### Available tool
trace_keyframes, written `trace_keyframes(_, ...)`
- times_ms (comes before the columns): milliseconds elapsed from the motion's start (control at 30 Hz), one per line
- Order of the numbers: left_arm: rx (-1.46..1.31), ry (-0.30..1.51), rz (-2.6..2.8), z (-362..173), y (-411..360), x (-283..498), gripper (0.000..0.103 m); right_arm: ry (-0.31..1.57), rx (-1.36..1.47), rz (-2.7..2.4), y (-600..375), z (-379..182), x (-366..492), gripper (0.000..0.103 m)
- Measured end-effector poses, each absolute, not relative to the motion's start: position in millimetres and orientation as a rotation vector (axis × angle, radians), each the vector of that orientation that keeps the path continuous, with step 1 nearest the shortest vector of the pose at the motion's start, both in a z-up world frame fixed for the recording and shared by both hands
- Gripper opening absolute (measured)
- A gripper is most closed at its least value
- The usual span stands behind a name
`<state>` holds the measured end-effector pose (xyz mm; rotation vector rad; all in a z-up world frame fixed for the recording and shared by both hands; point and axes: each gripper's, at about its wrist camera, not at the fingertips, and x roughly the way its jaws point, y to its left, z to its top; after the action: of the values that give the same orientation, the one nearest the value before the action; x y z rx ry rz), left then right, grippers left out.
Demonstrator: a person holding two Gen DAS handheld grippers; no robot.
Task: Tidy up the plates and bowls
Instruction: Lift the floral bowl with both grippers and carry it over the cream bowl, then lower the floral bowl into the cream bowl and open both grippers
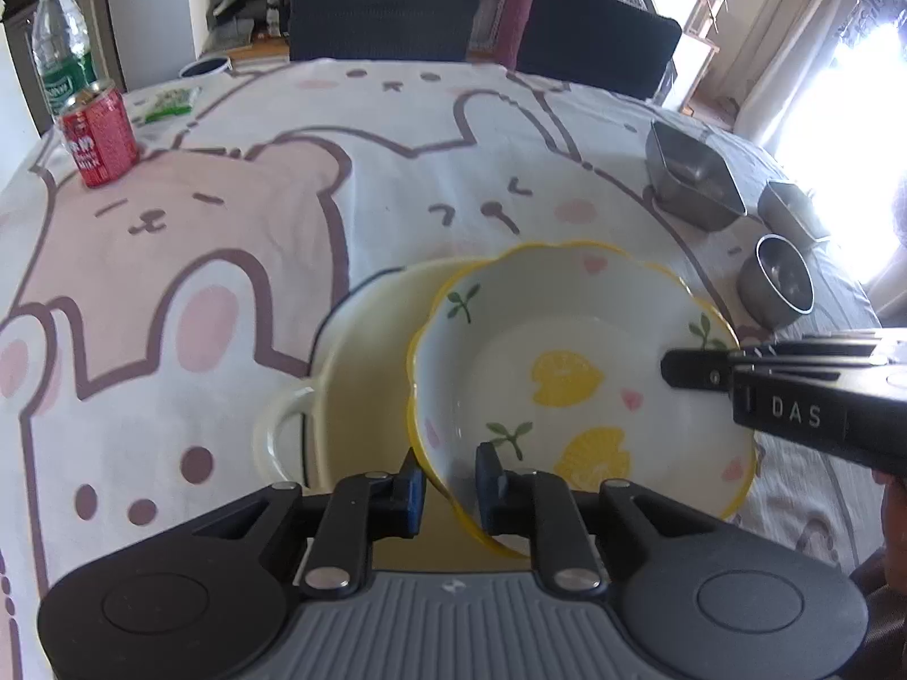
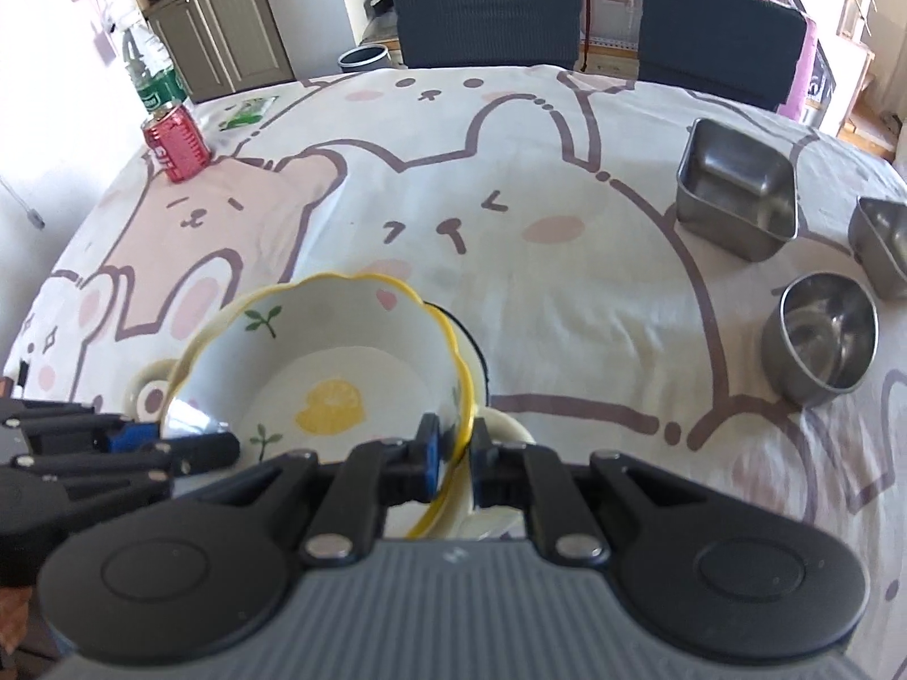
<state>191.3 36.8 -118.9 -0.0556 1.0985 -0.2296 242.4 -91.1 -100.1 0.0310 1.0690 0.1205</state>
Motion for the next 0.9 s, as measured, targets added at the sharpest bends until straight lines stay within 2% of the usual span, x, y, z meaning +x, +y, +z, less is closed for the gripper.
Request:
trace_keyframes(700, -0.085, 1.218, -0.234, -134, 37, 200, 0.032, 1.043, -0.040, 0.135, -86, -101, 245, 0.010)
trace_keyframes(900, -0.121, 1.170, -0.230, -113, 50, 199, 0.053, 1.036, -0.033, 0.129, -88, -99, 250, 0.008)
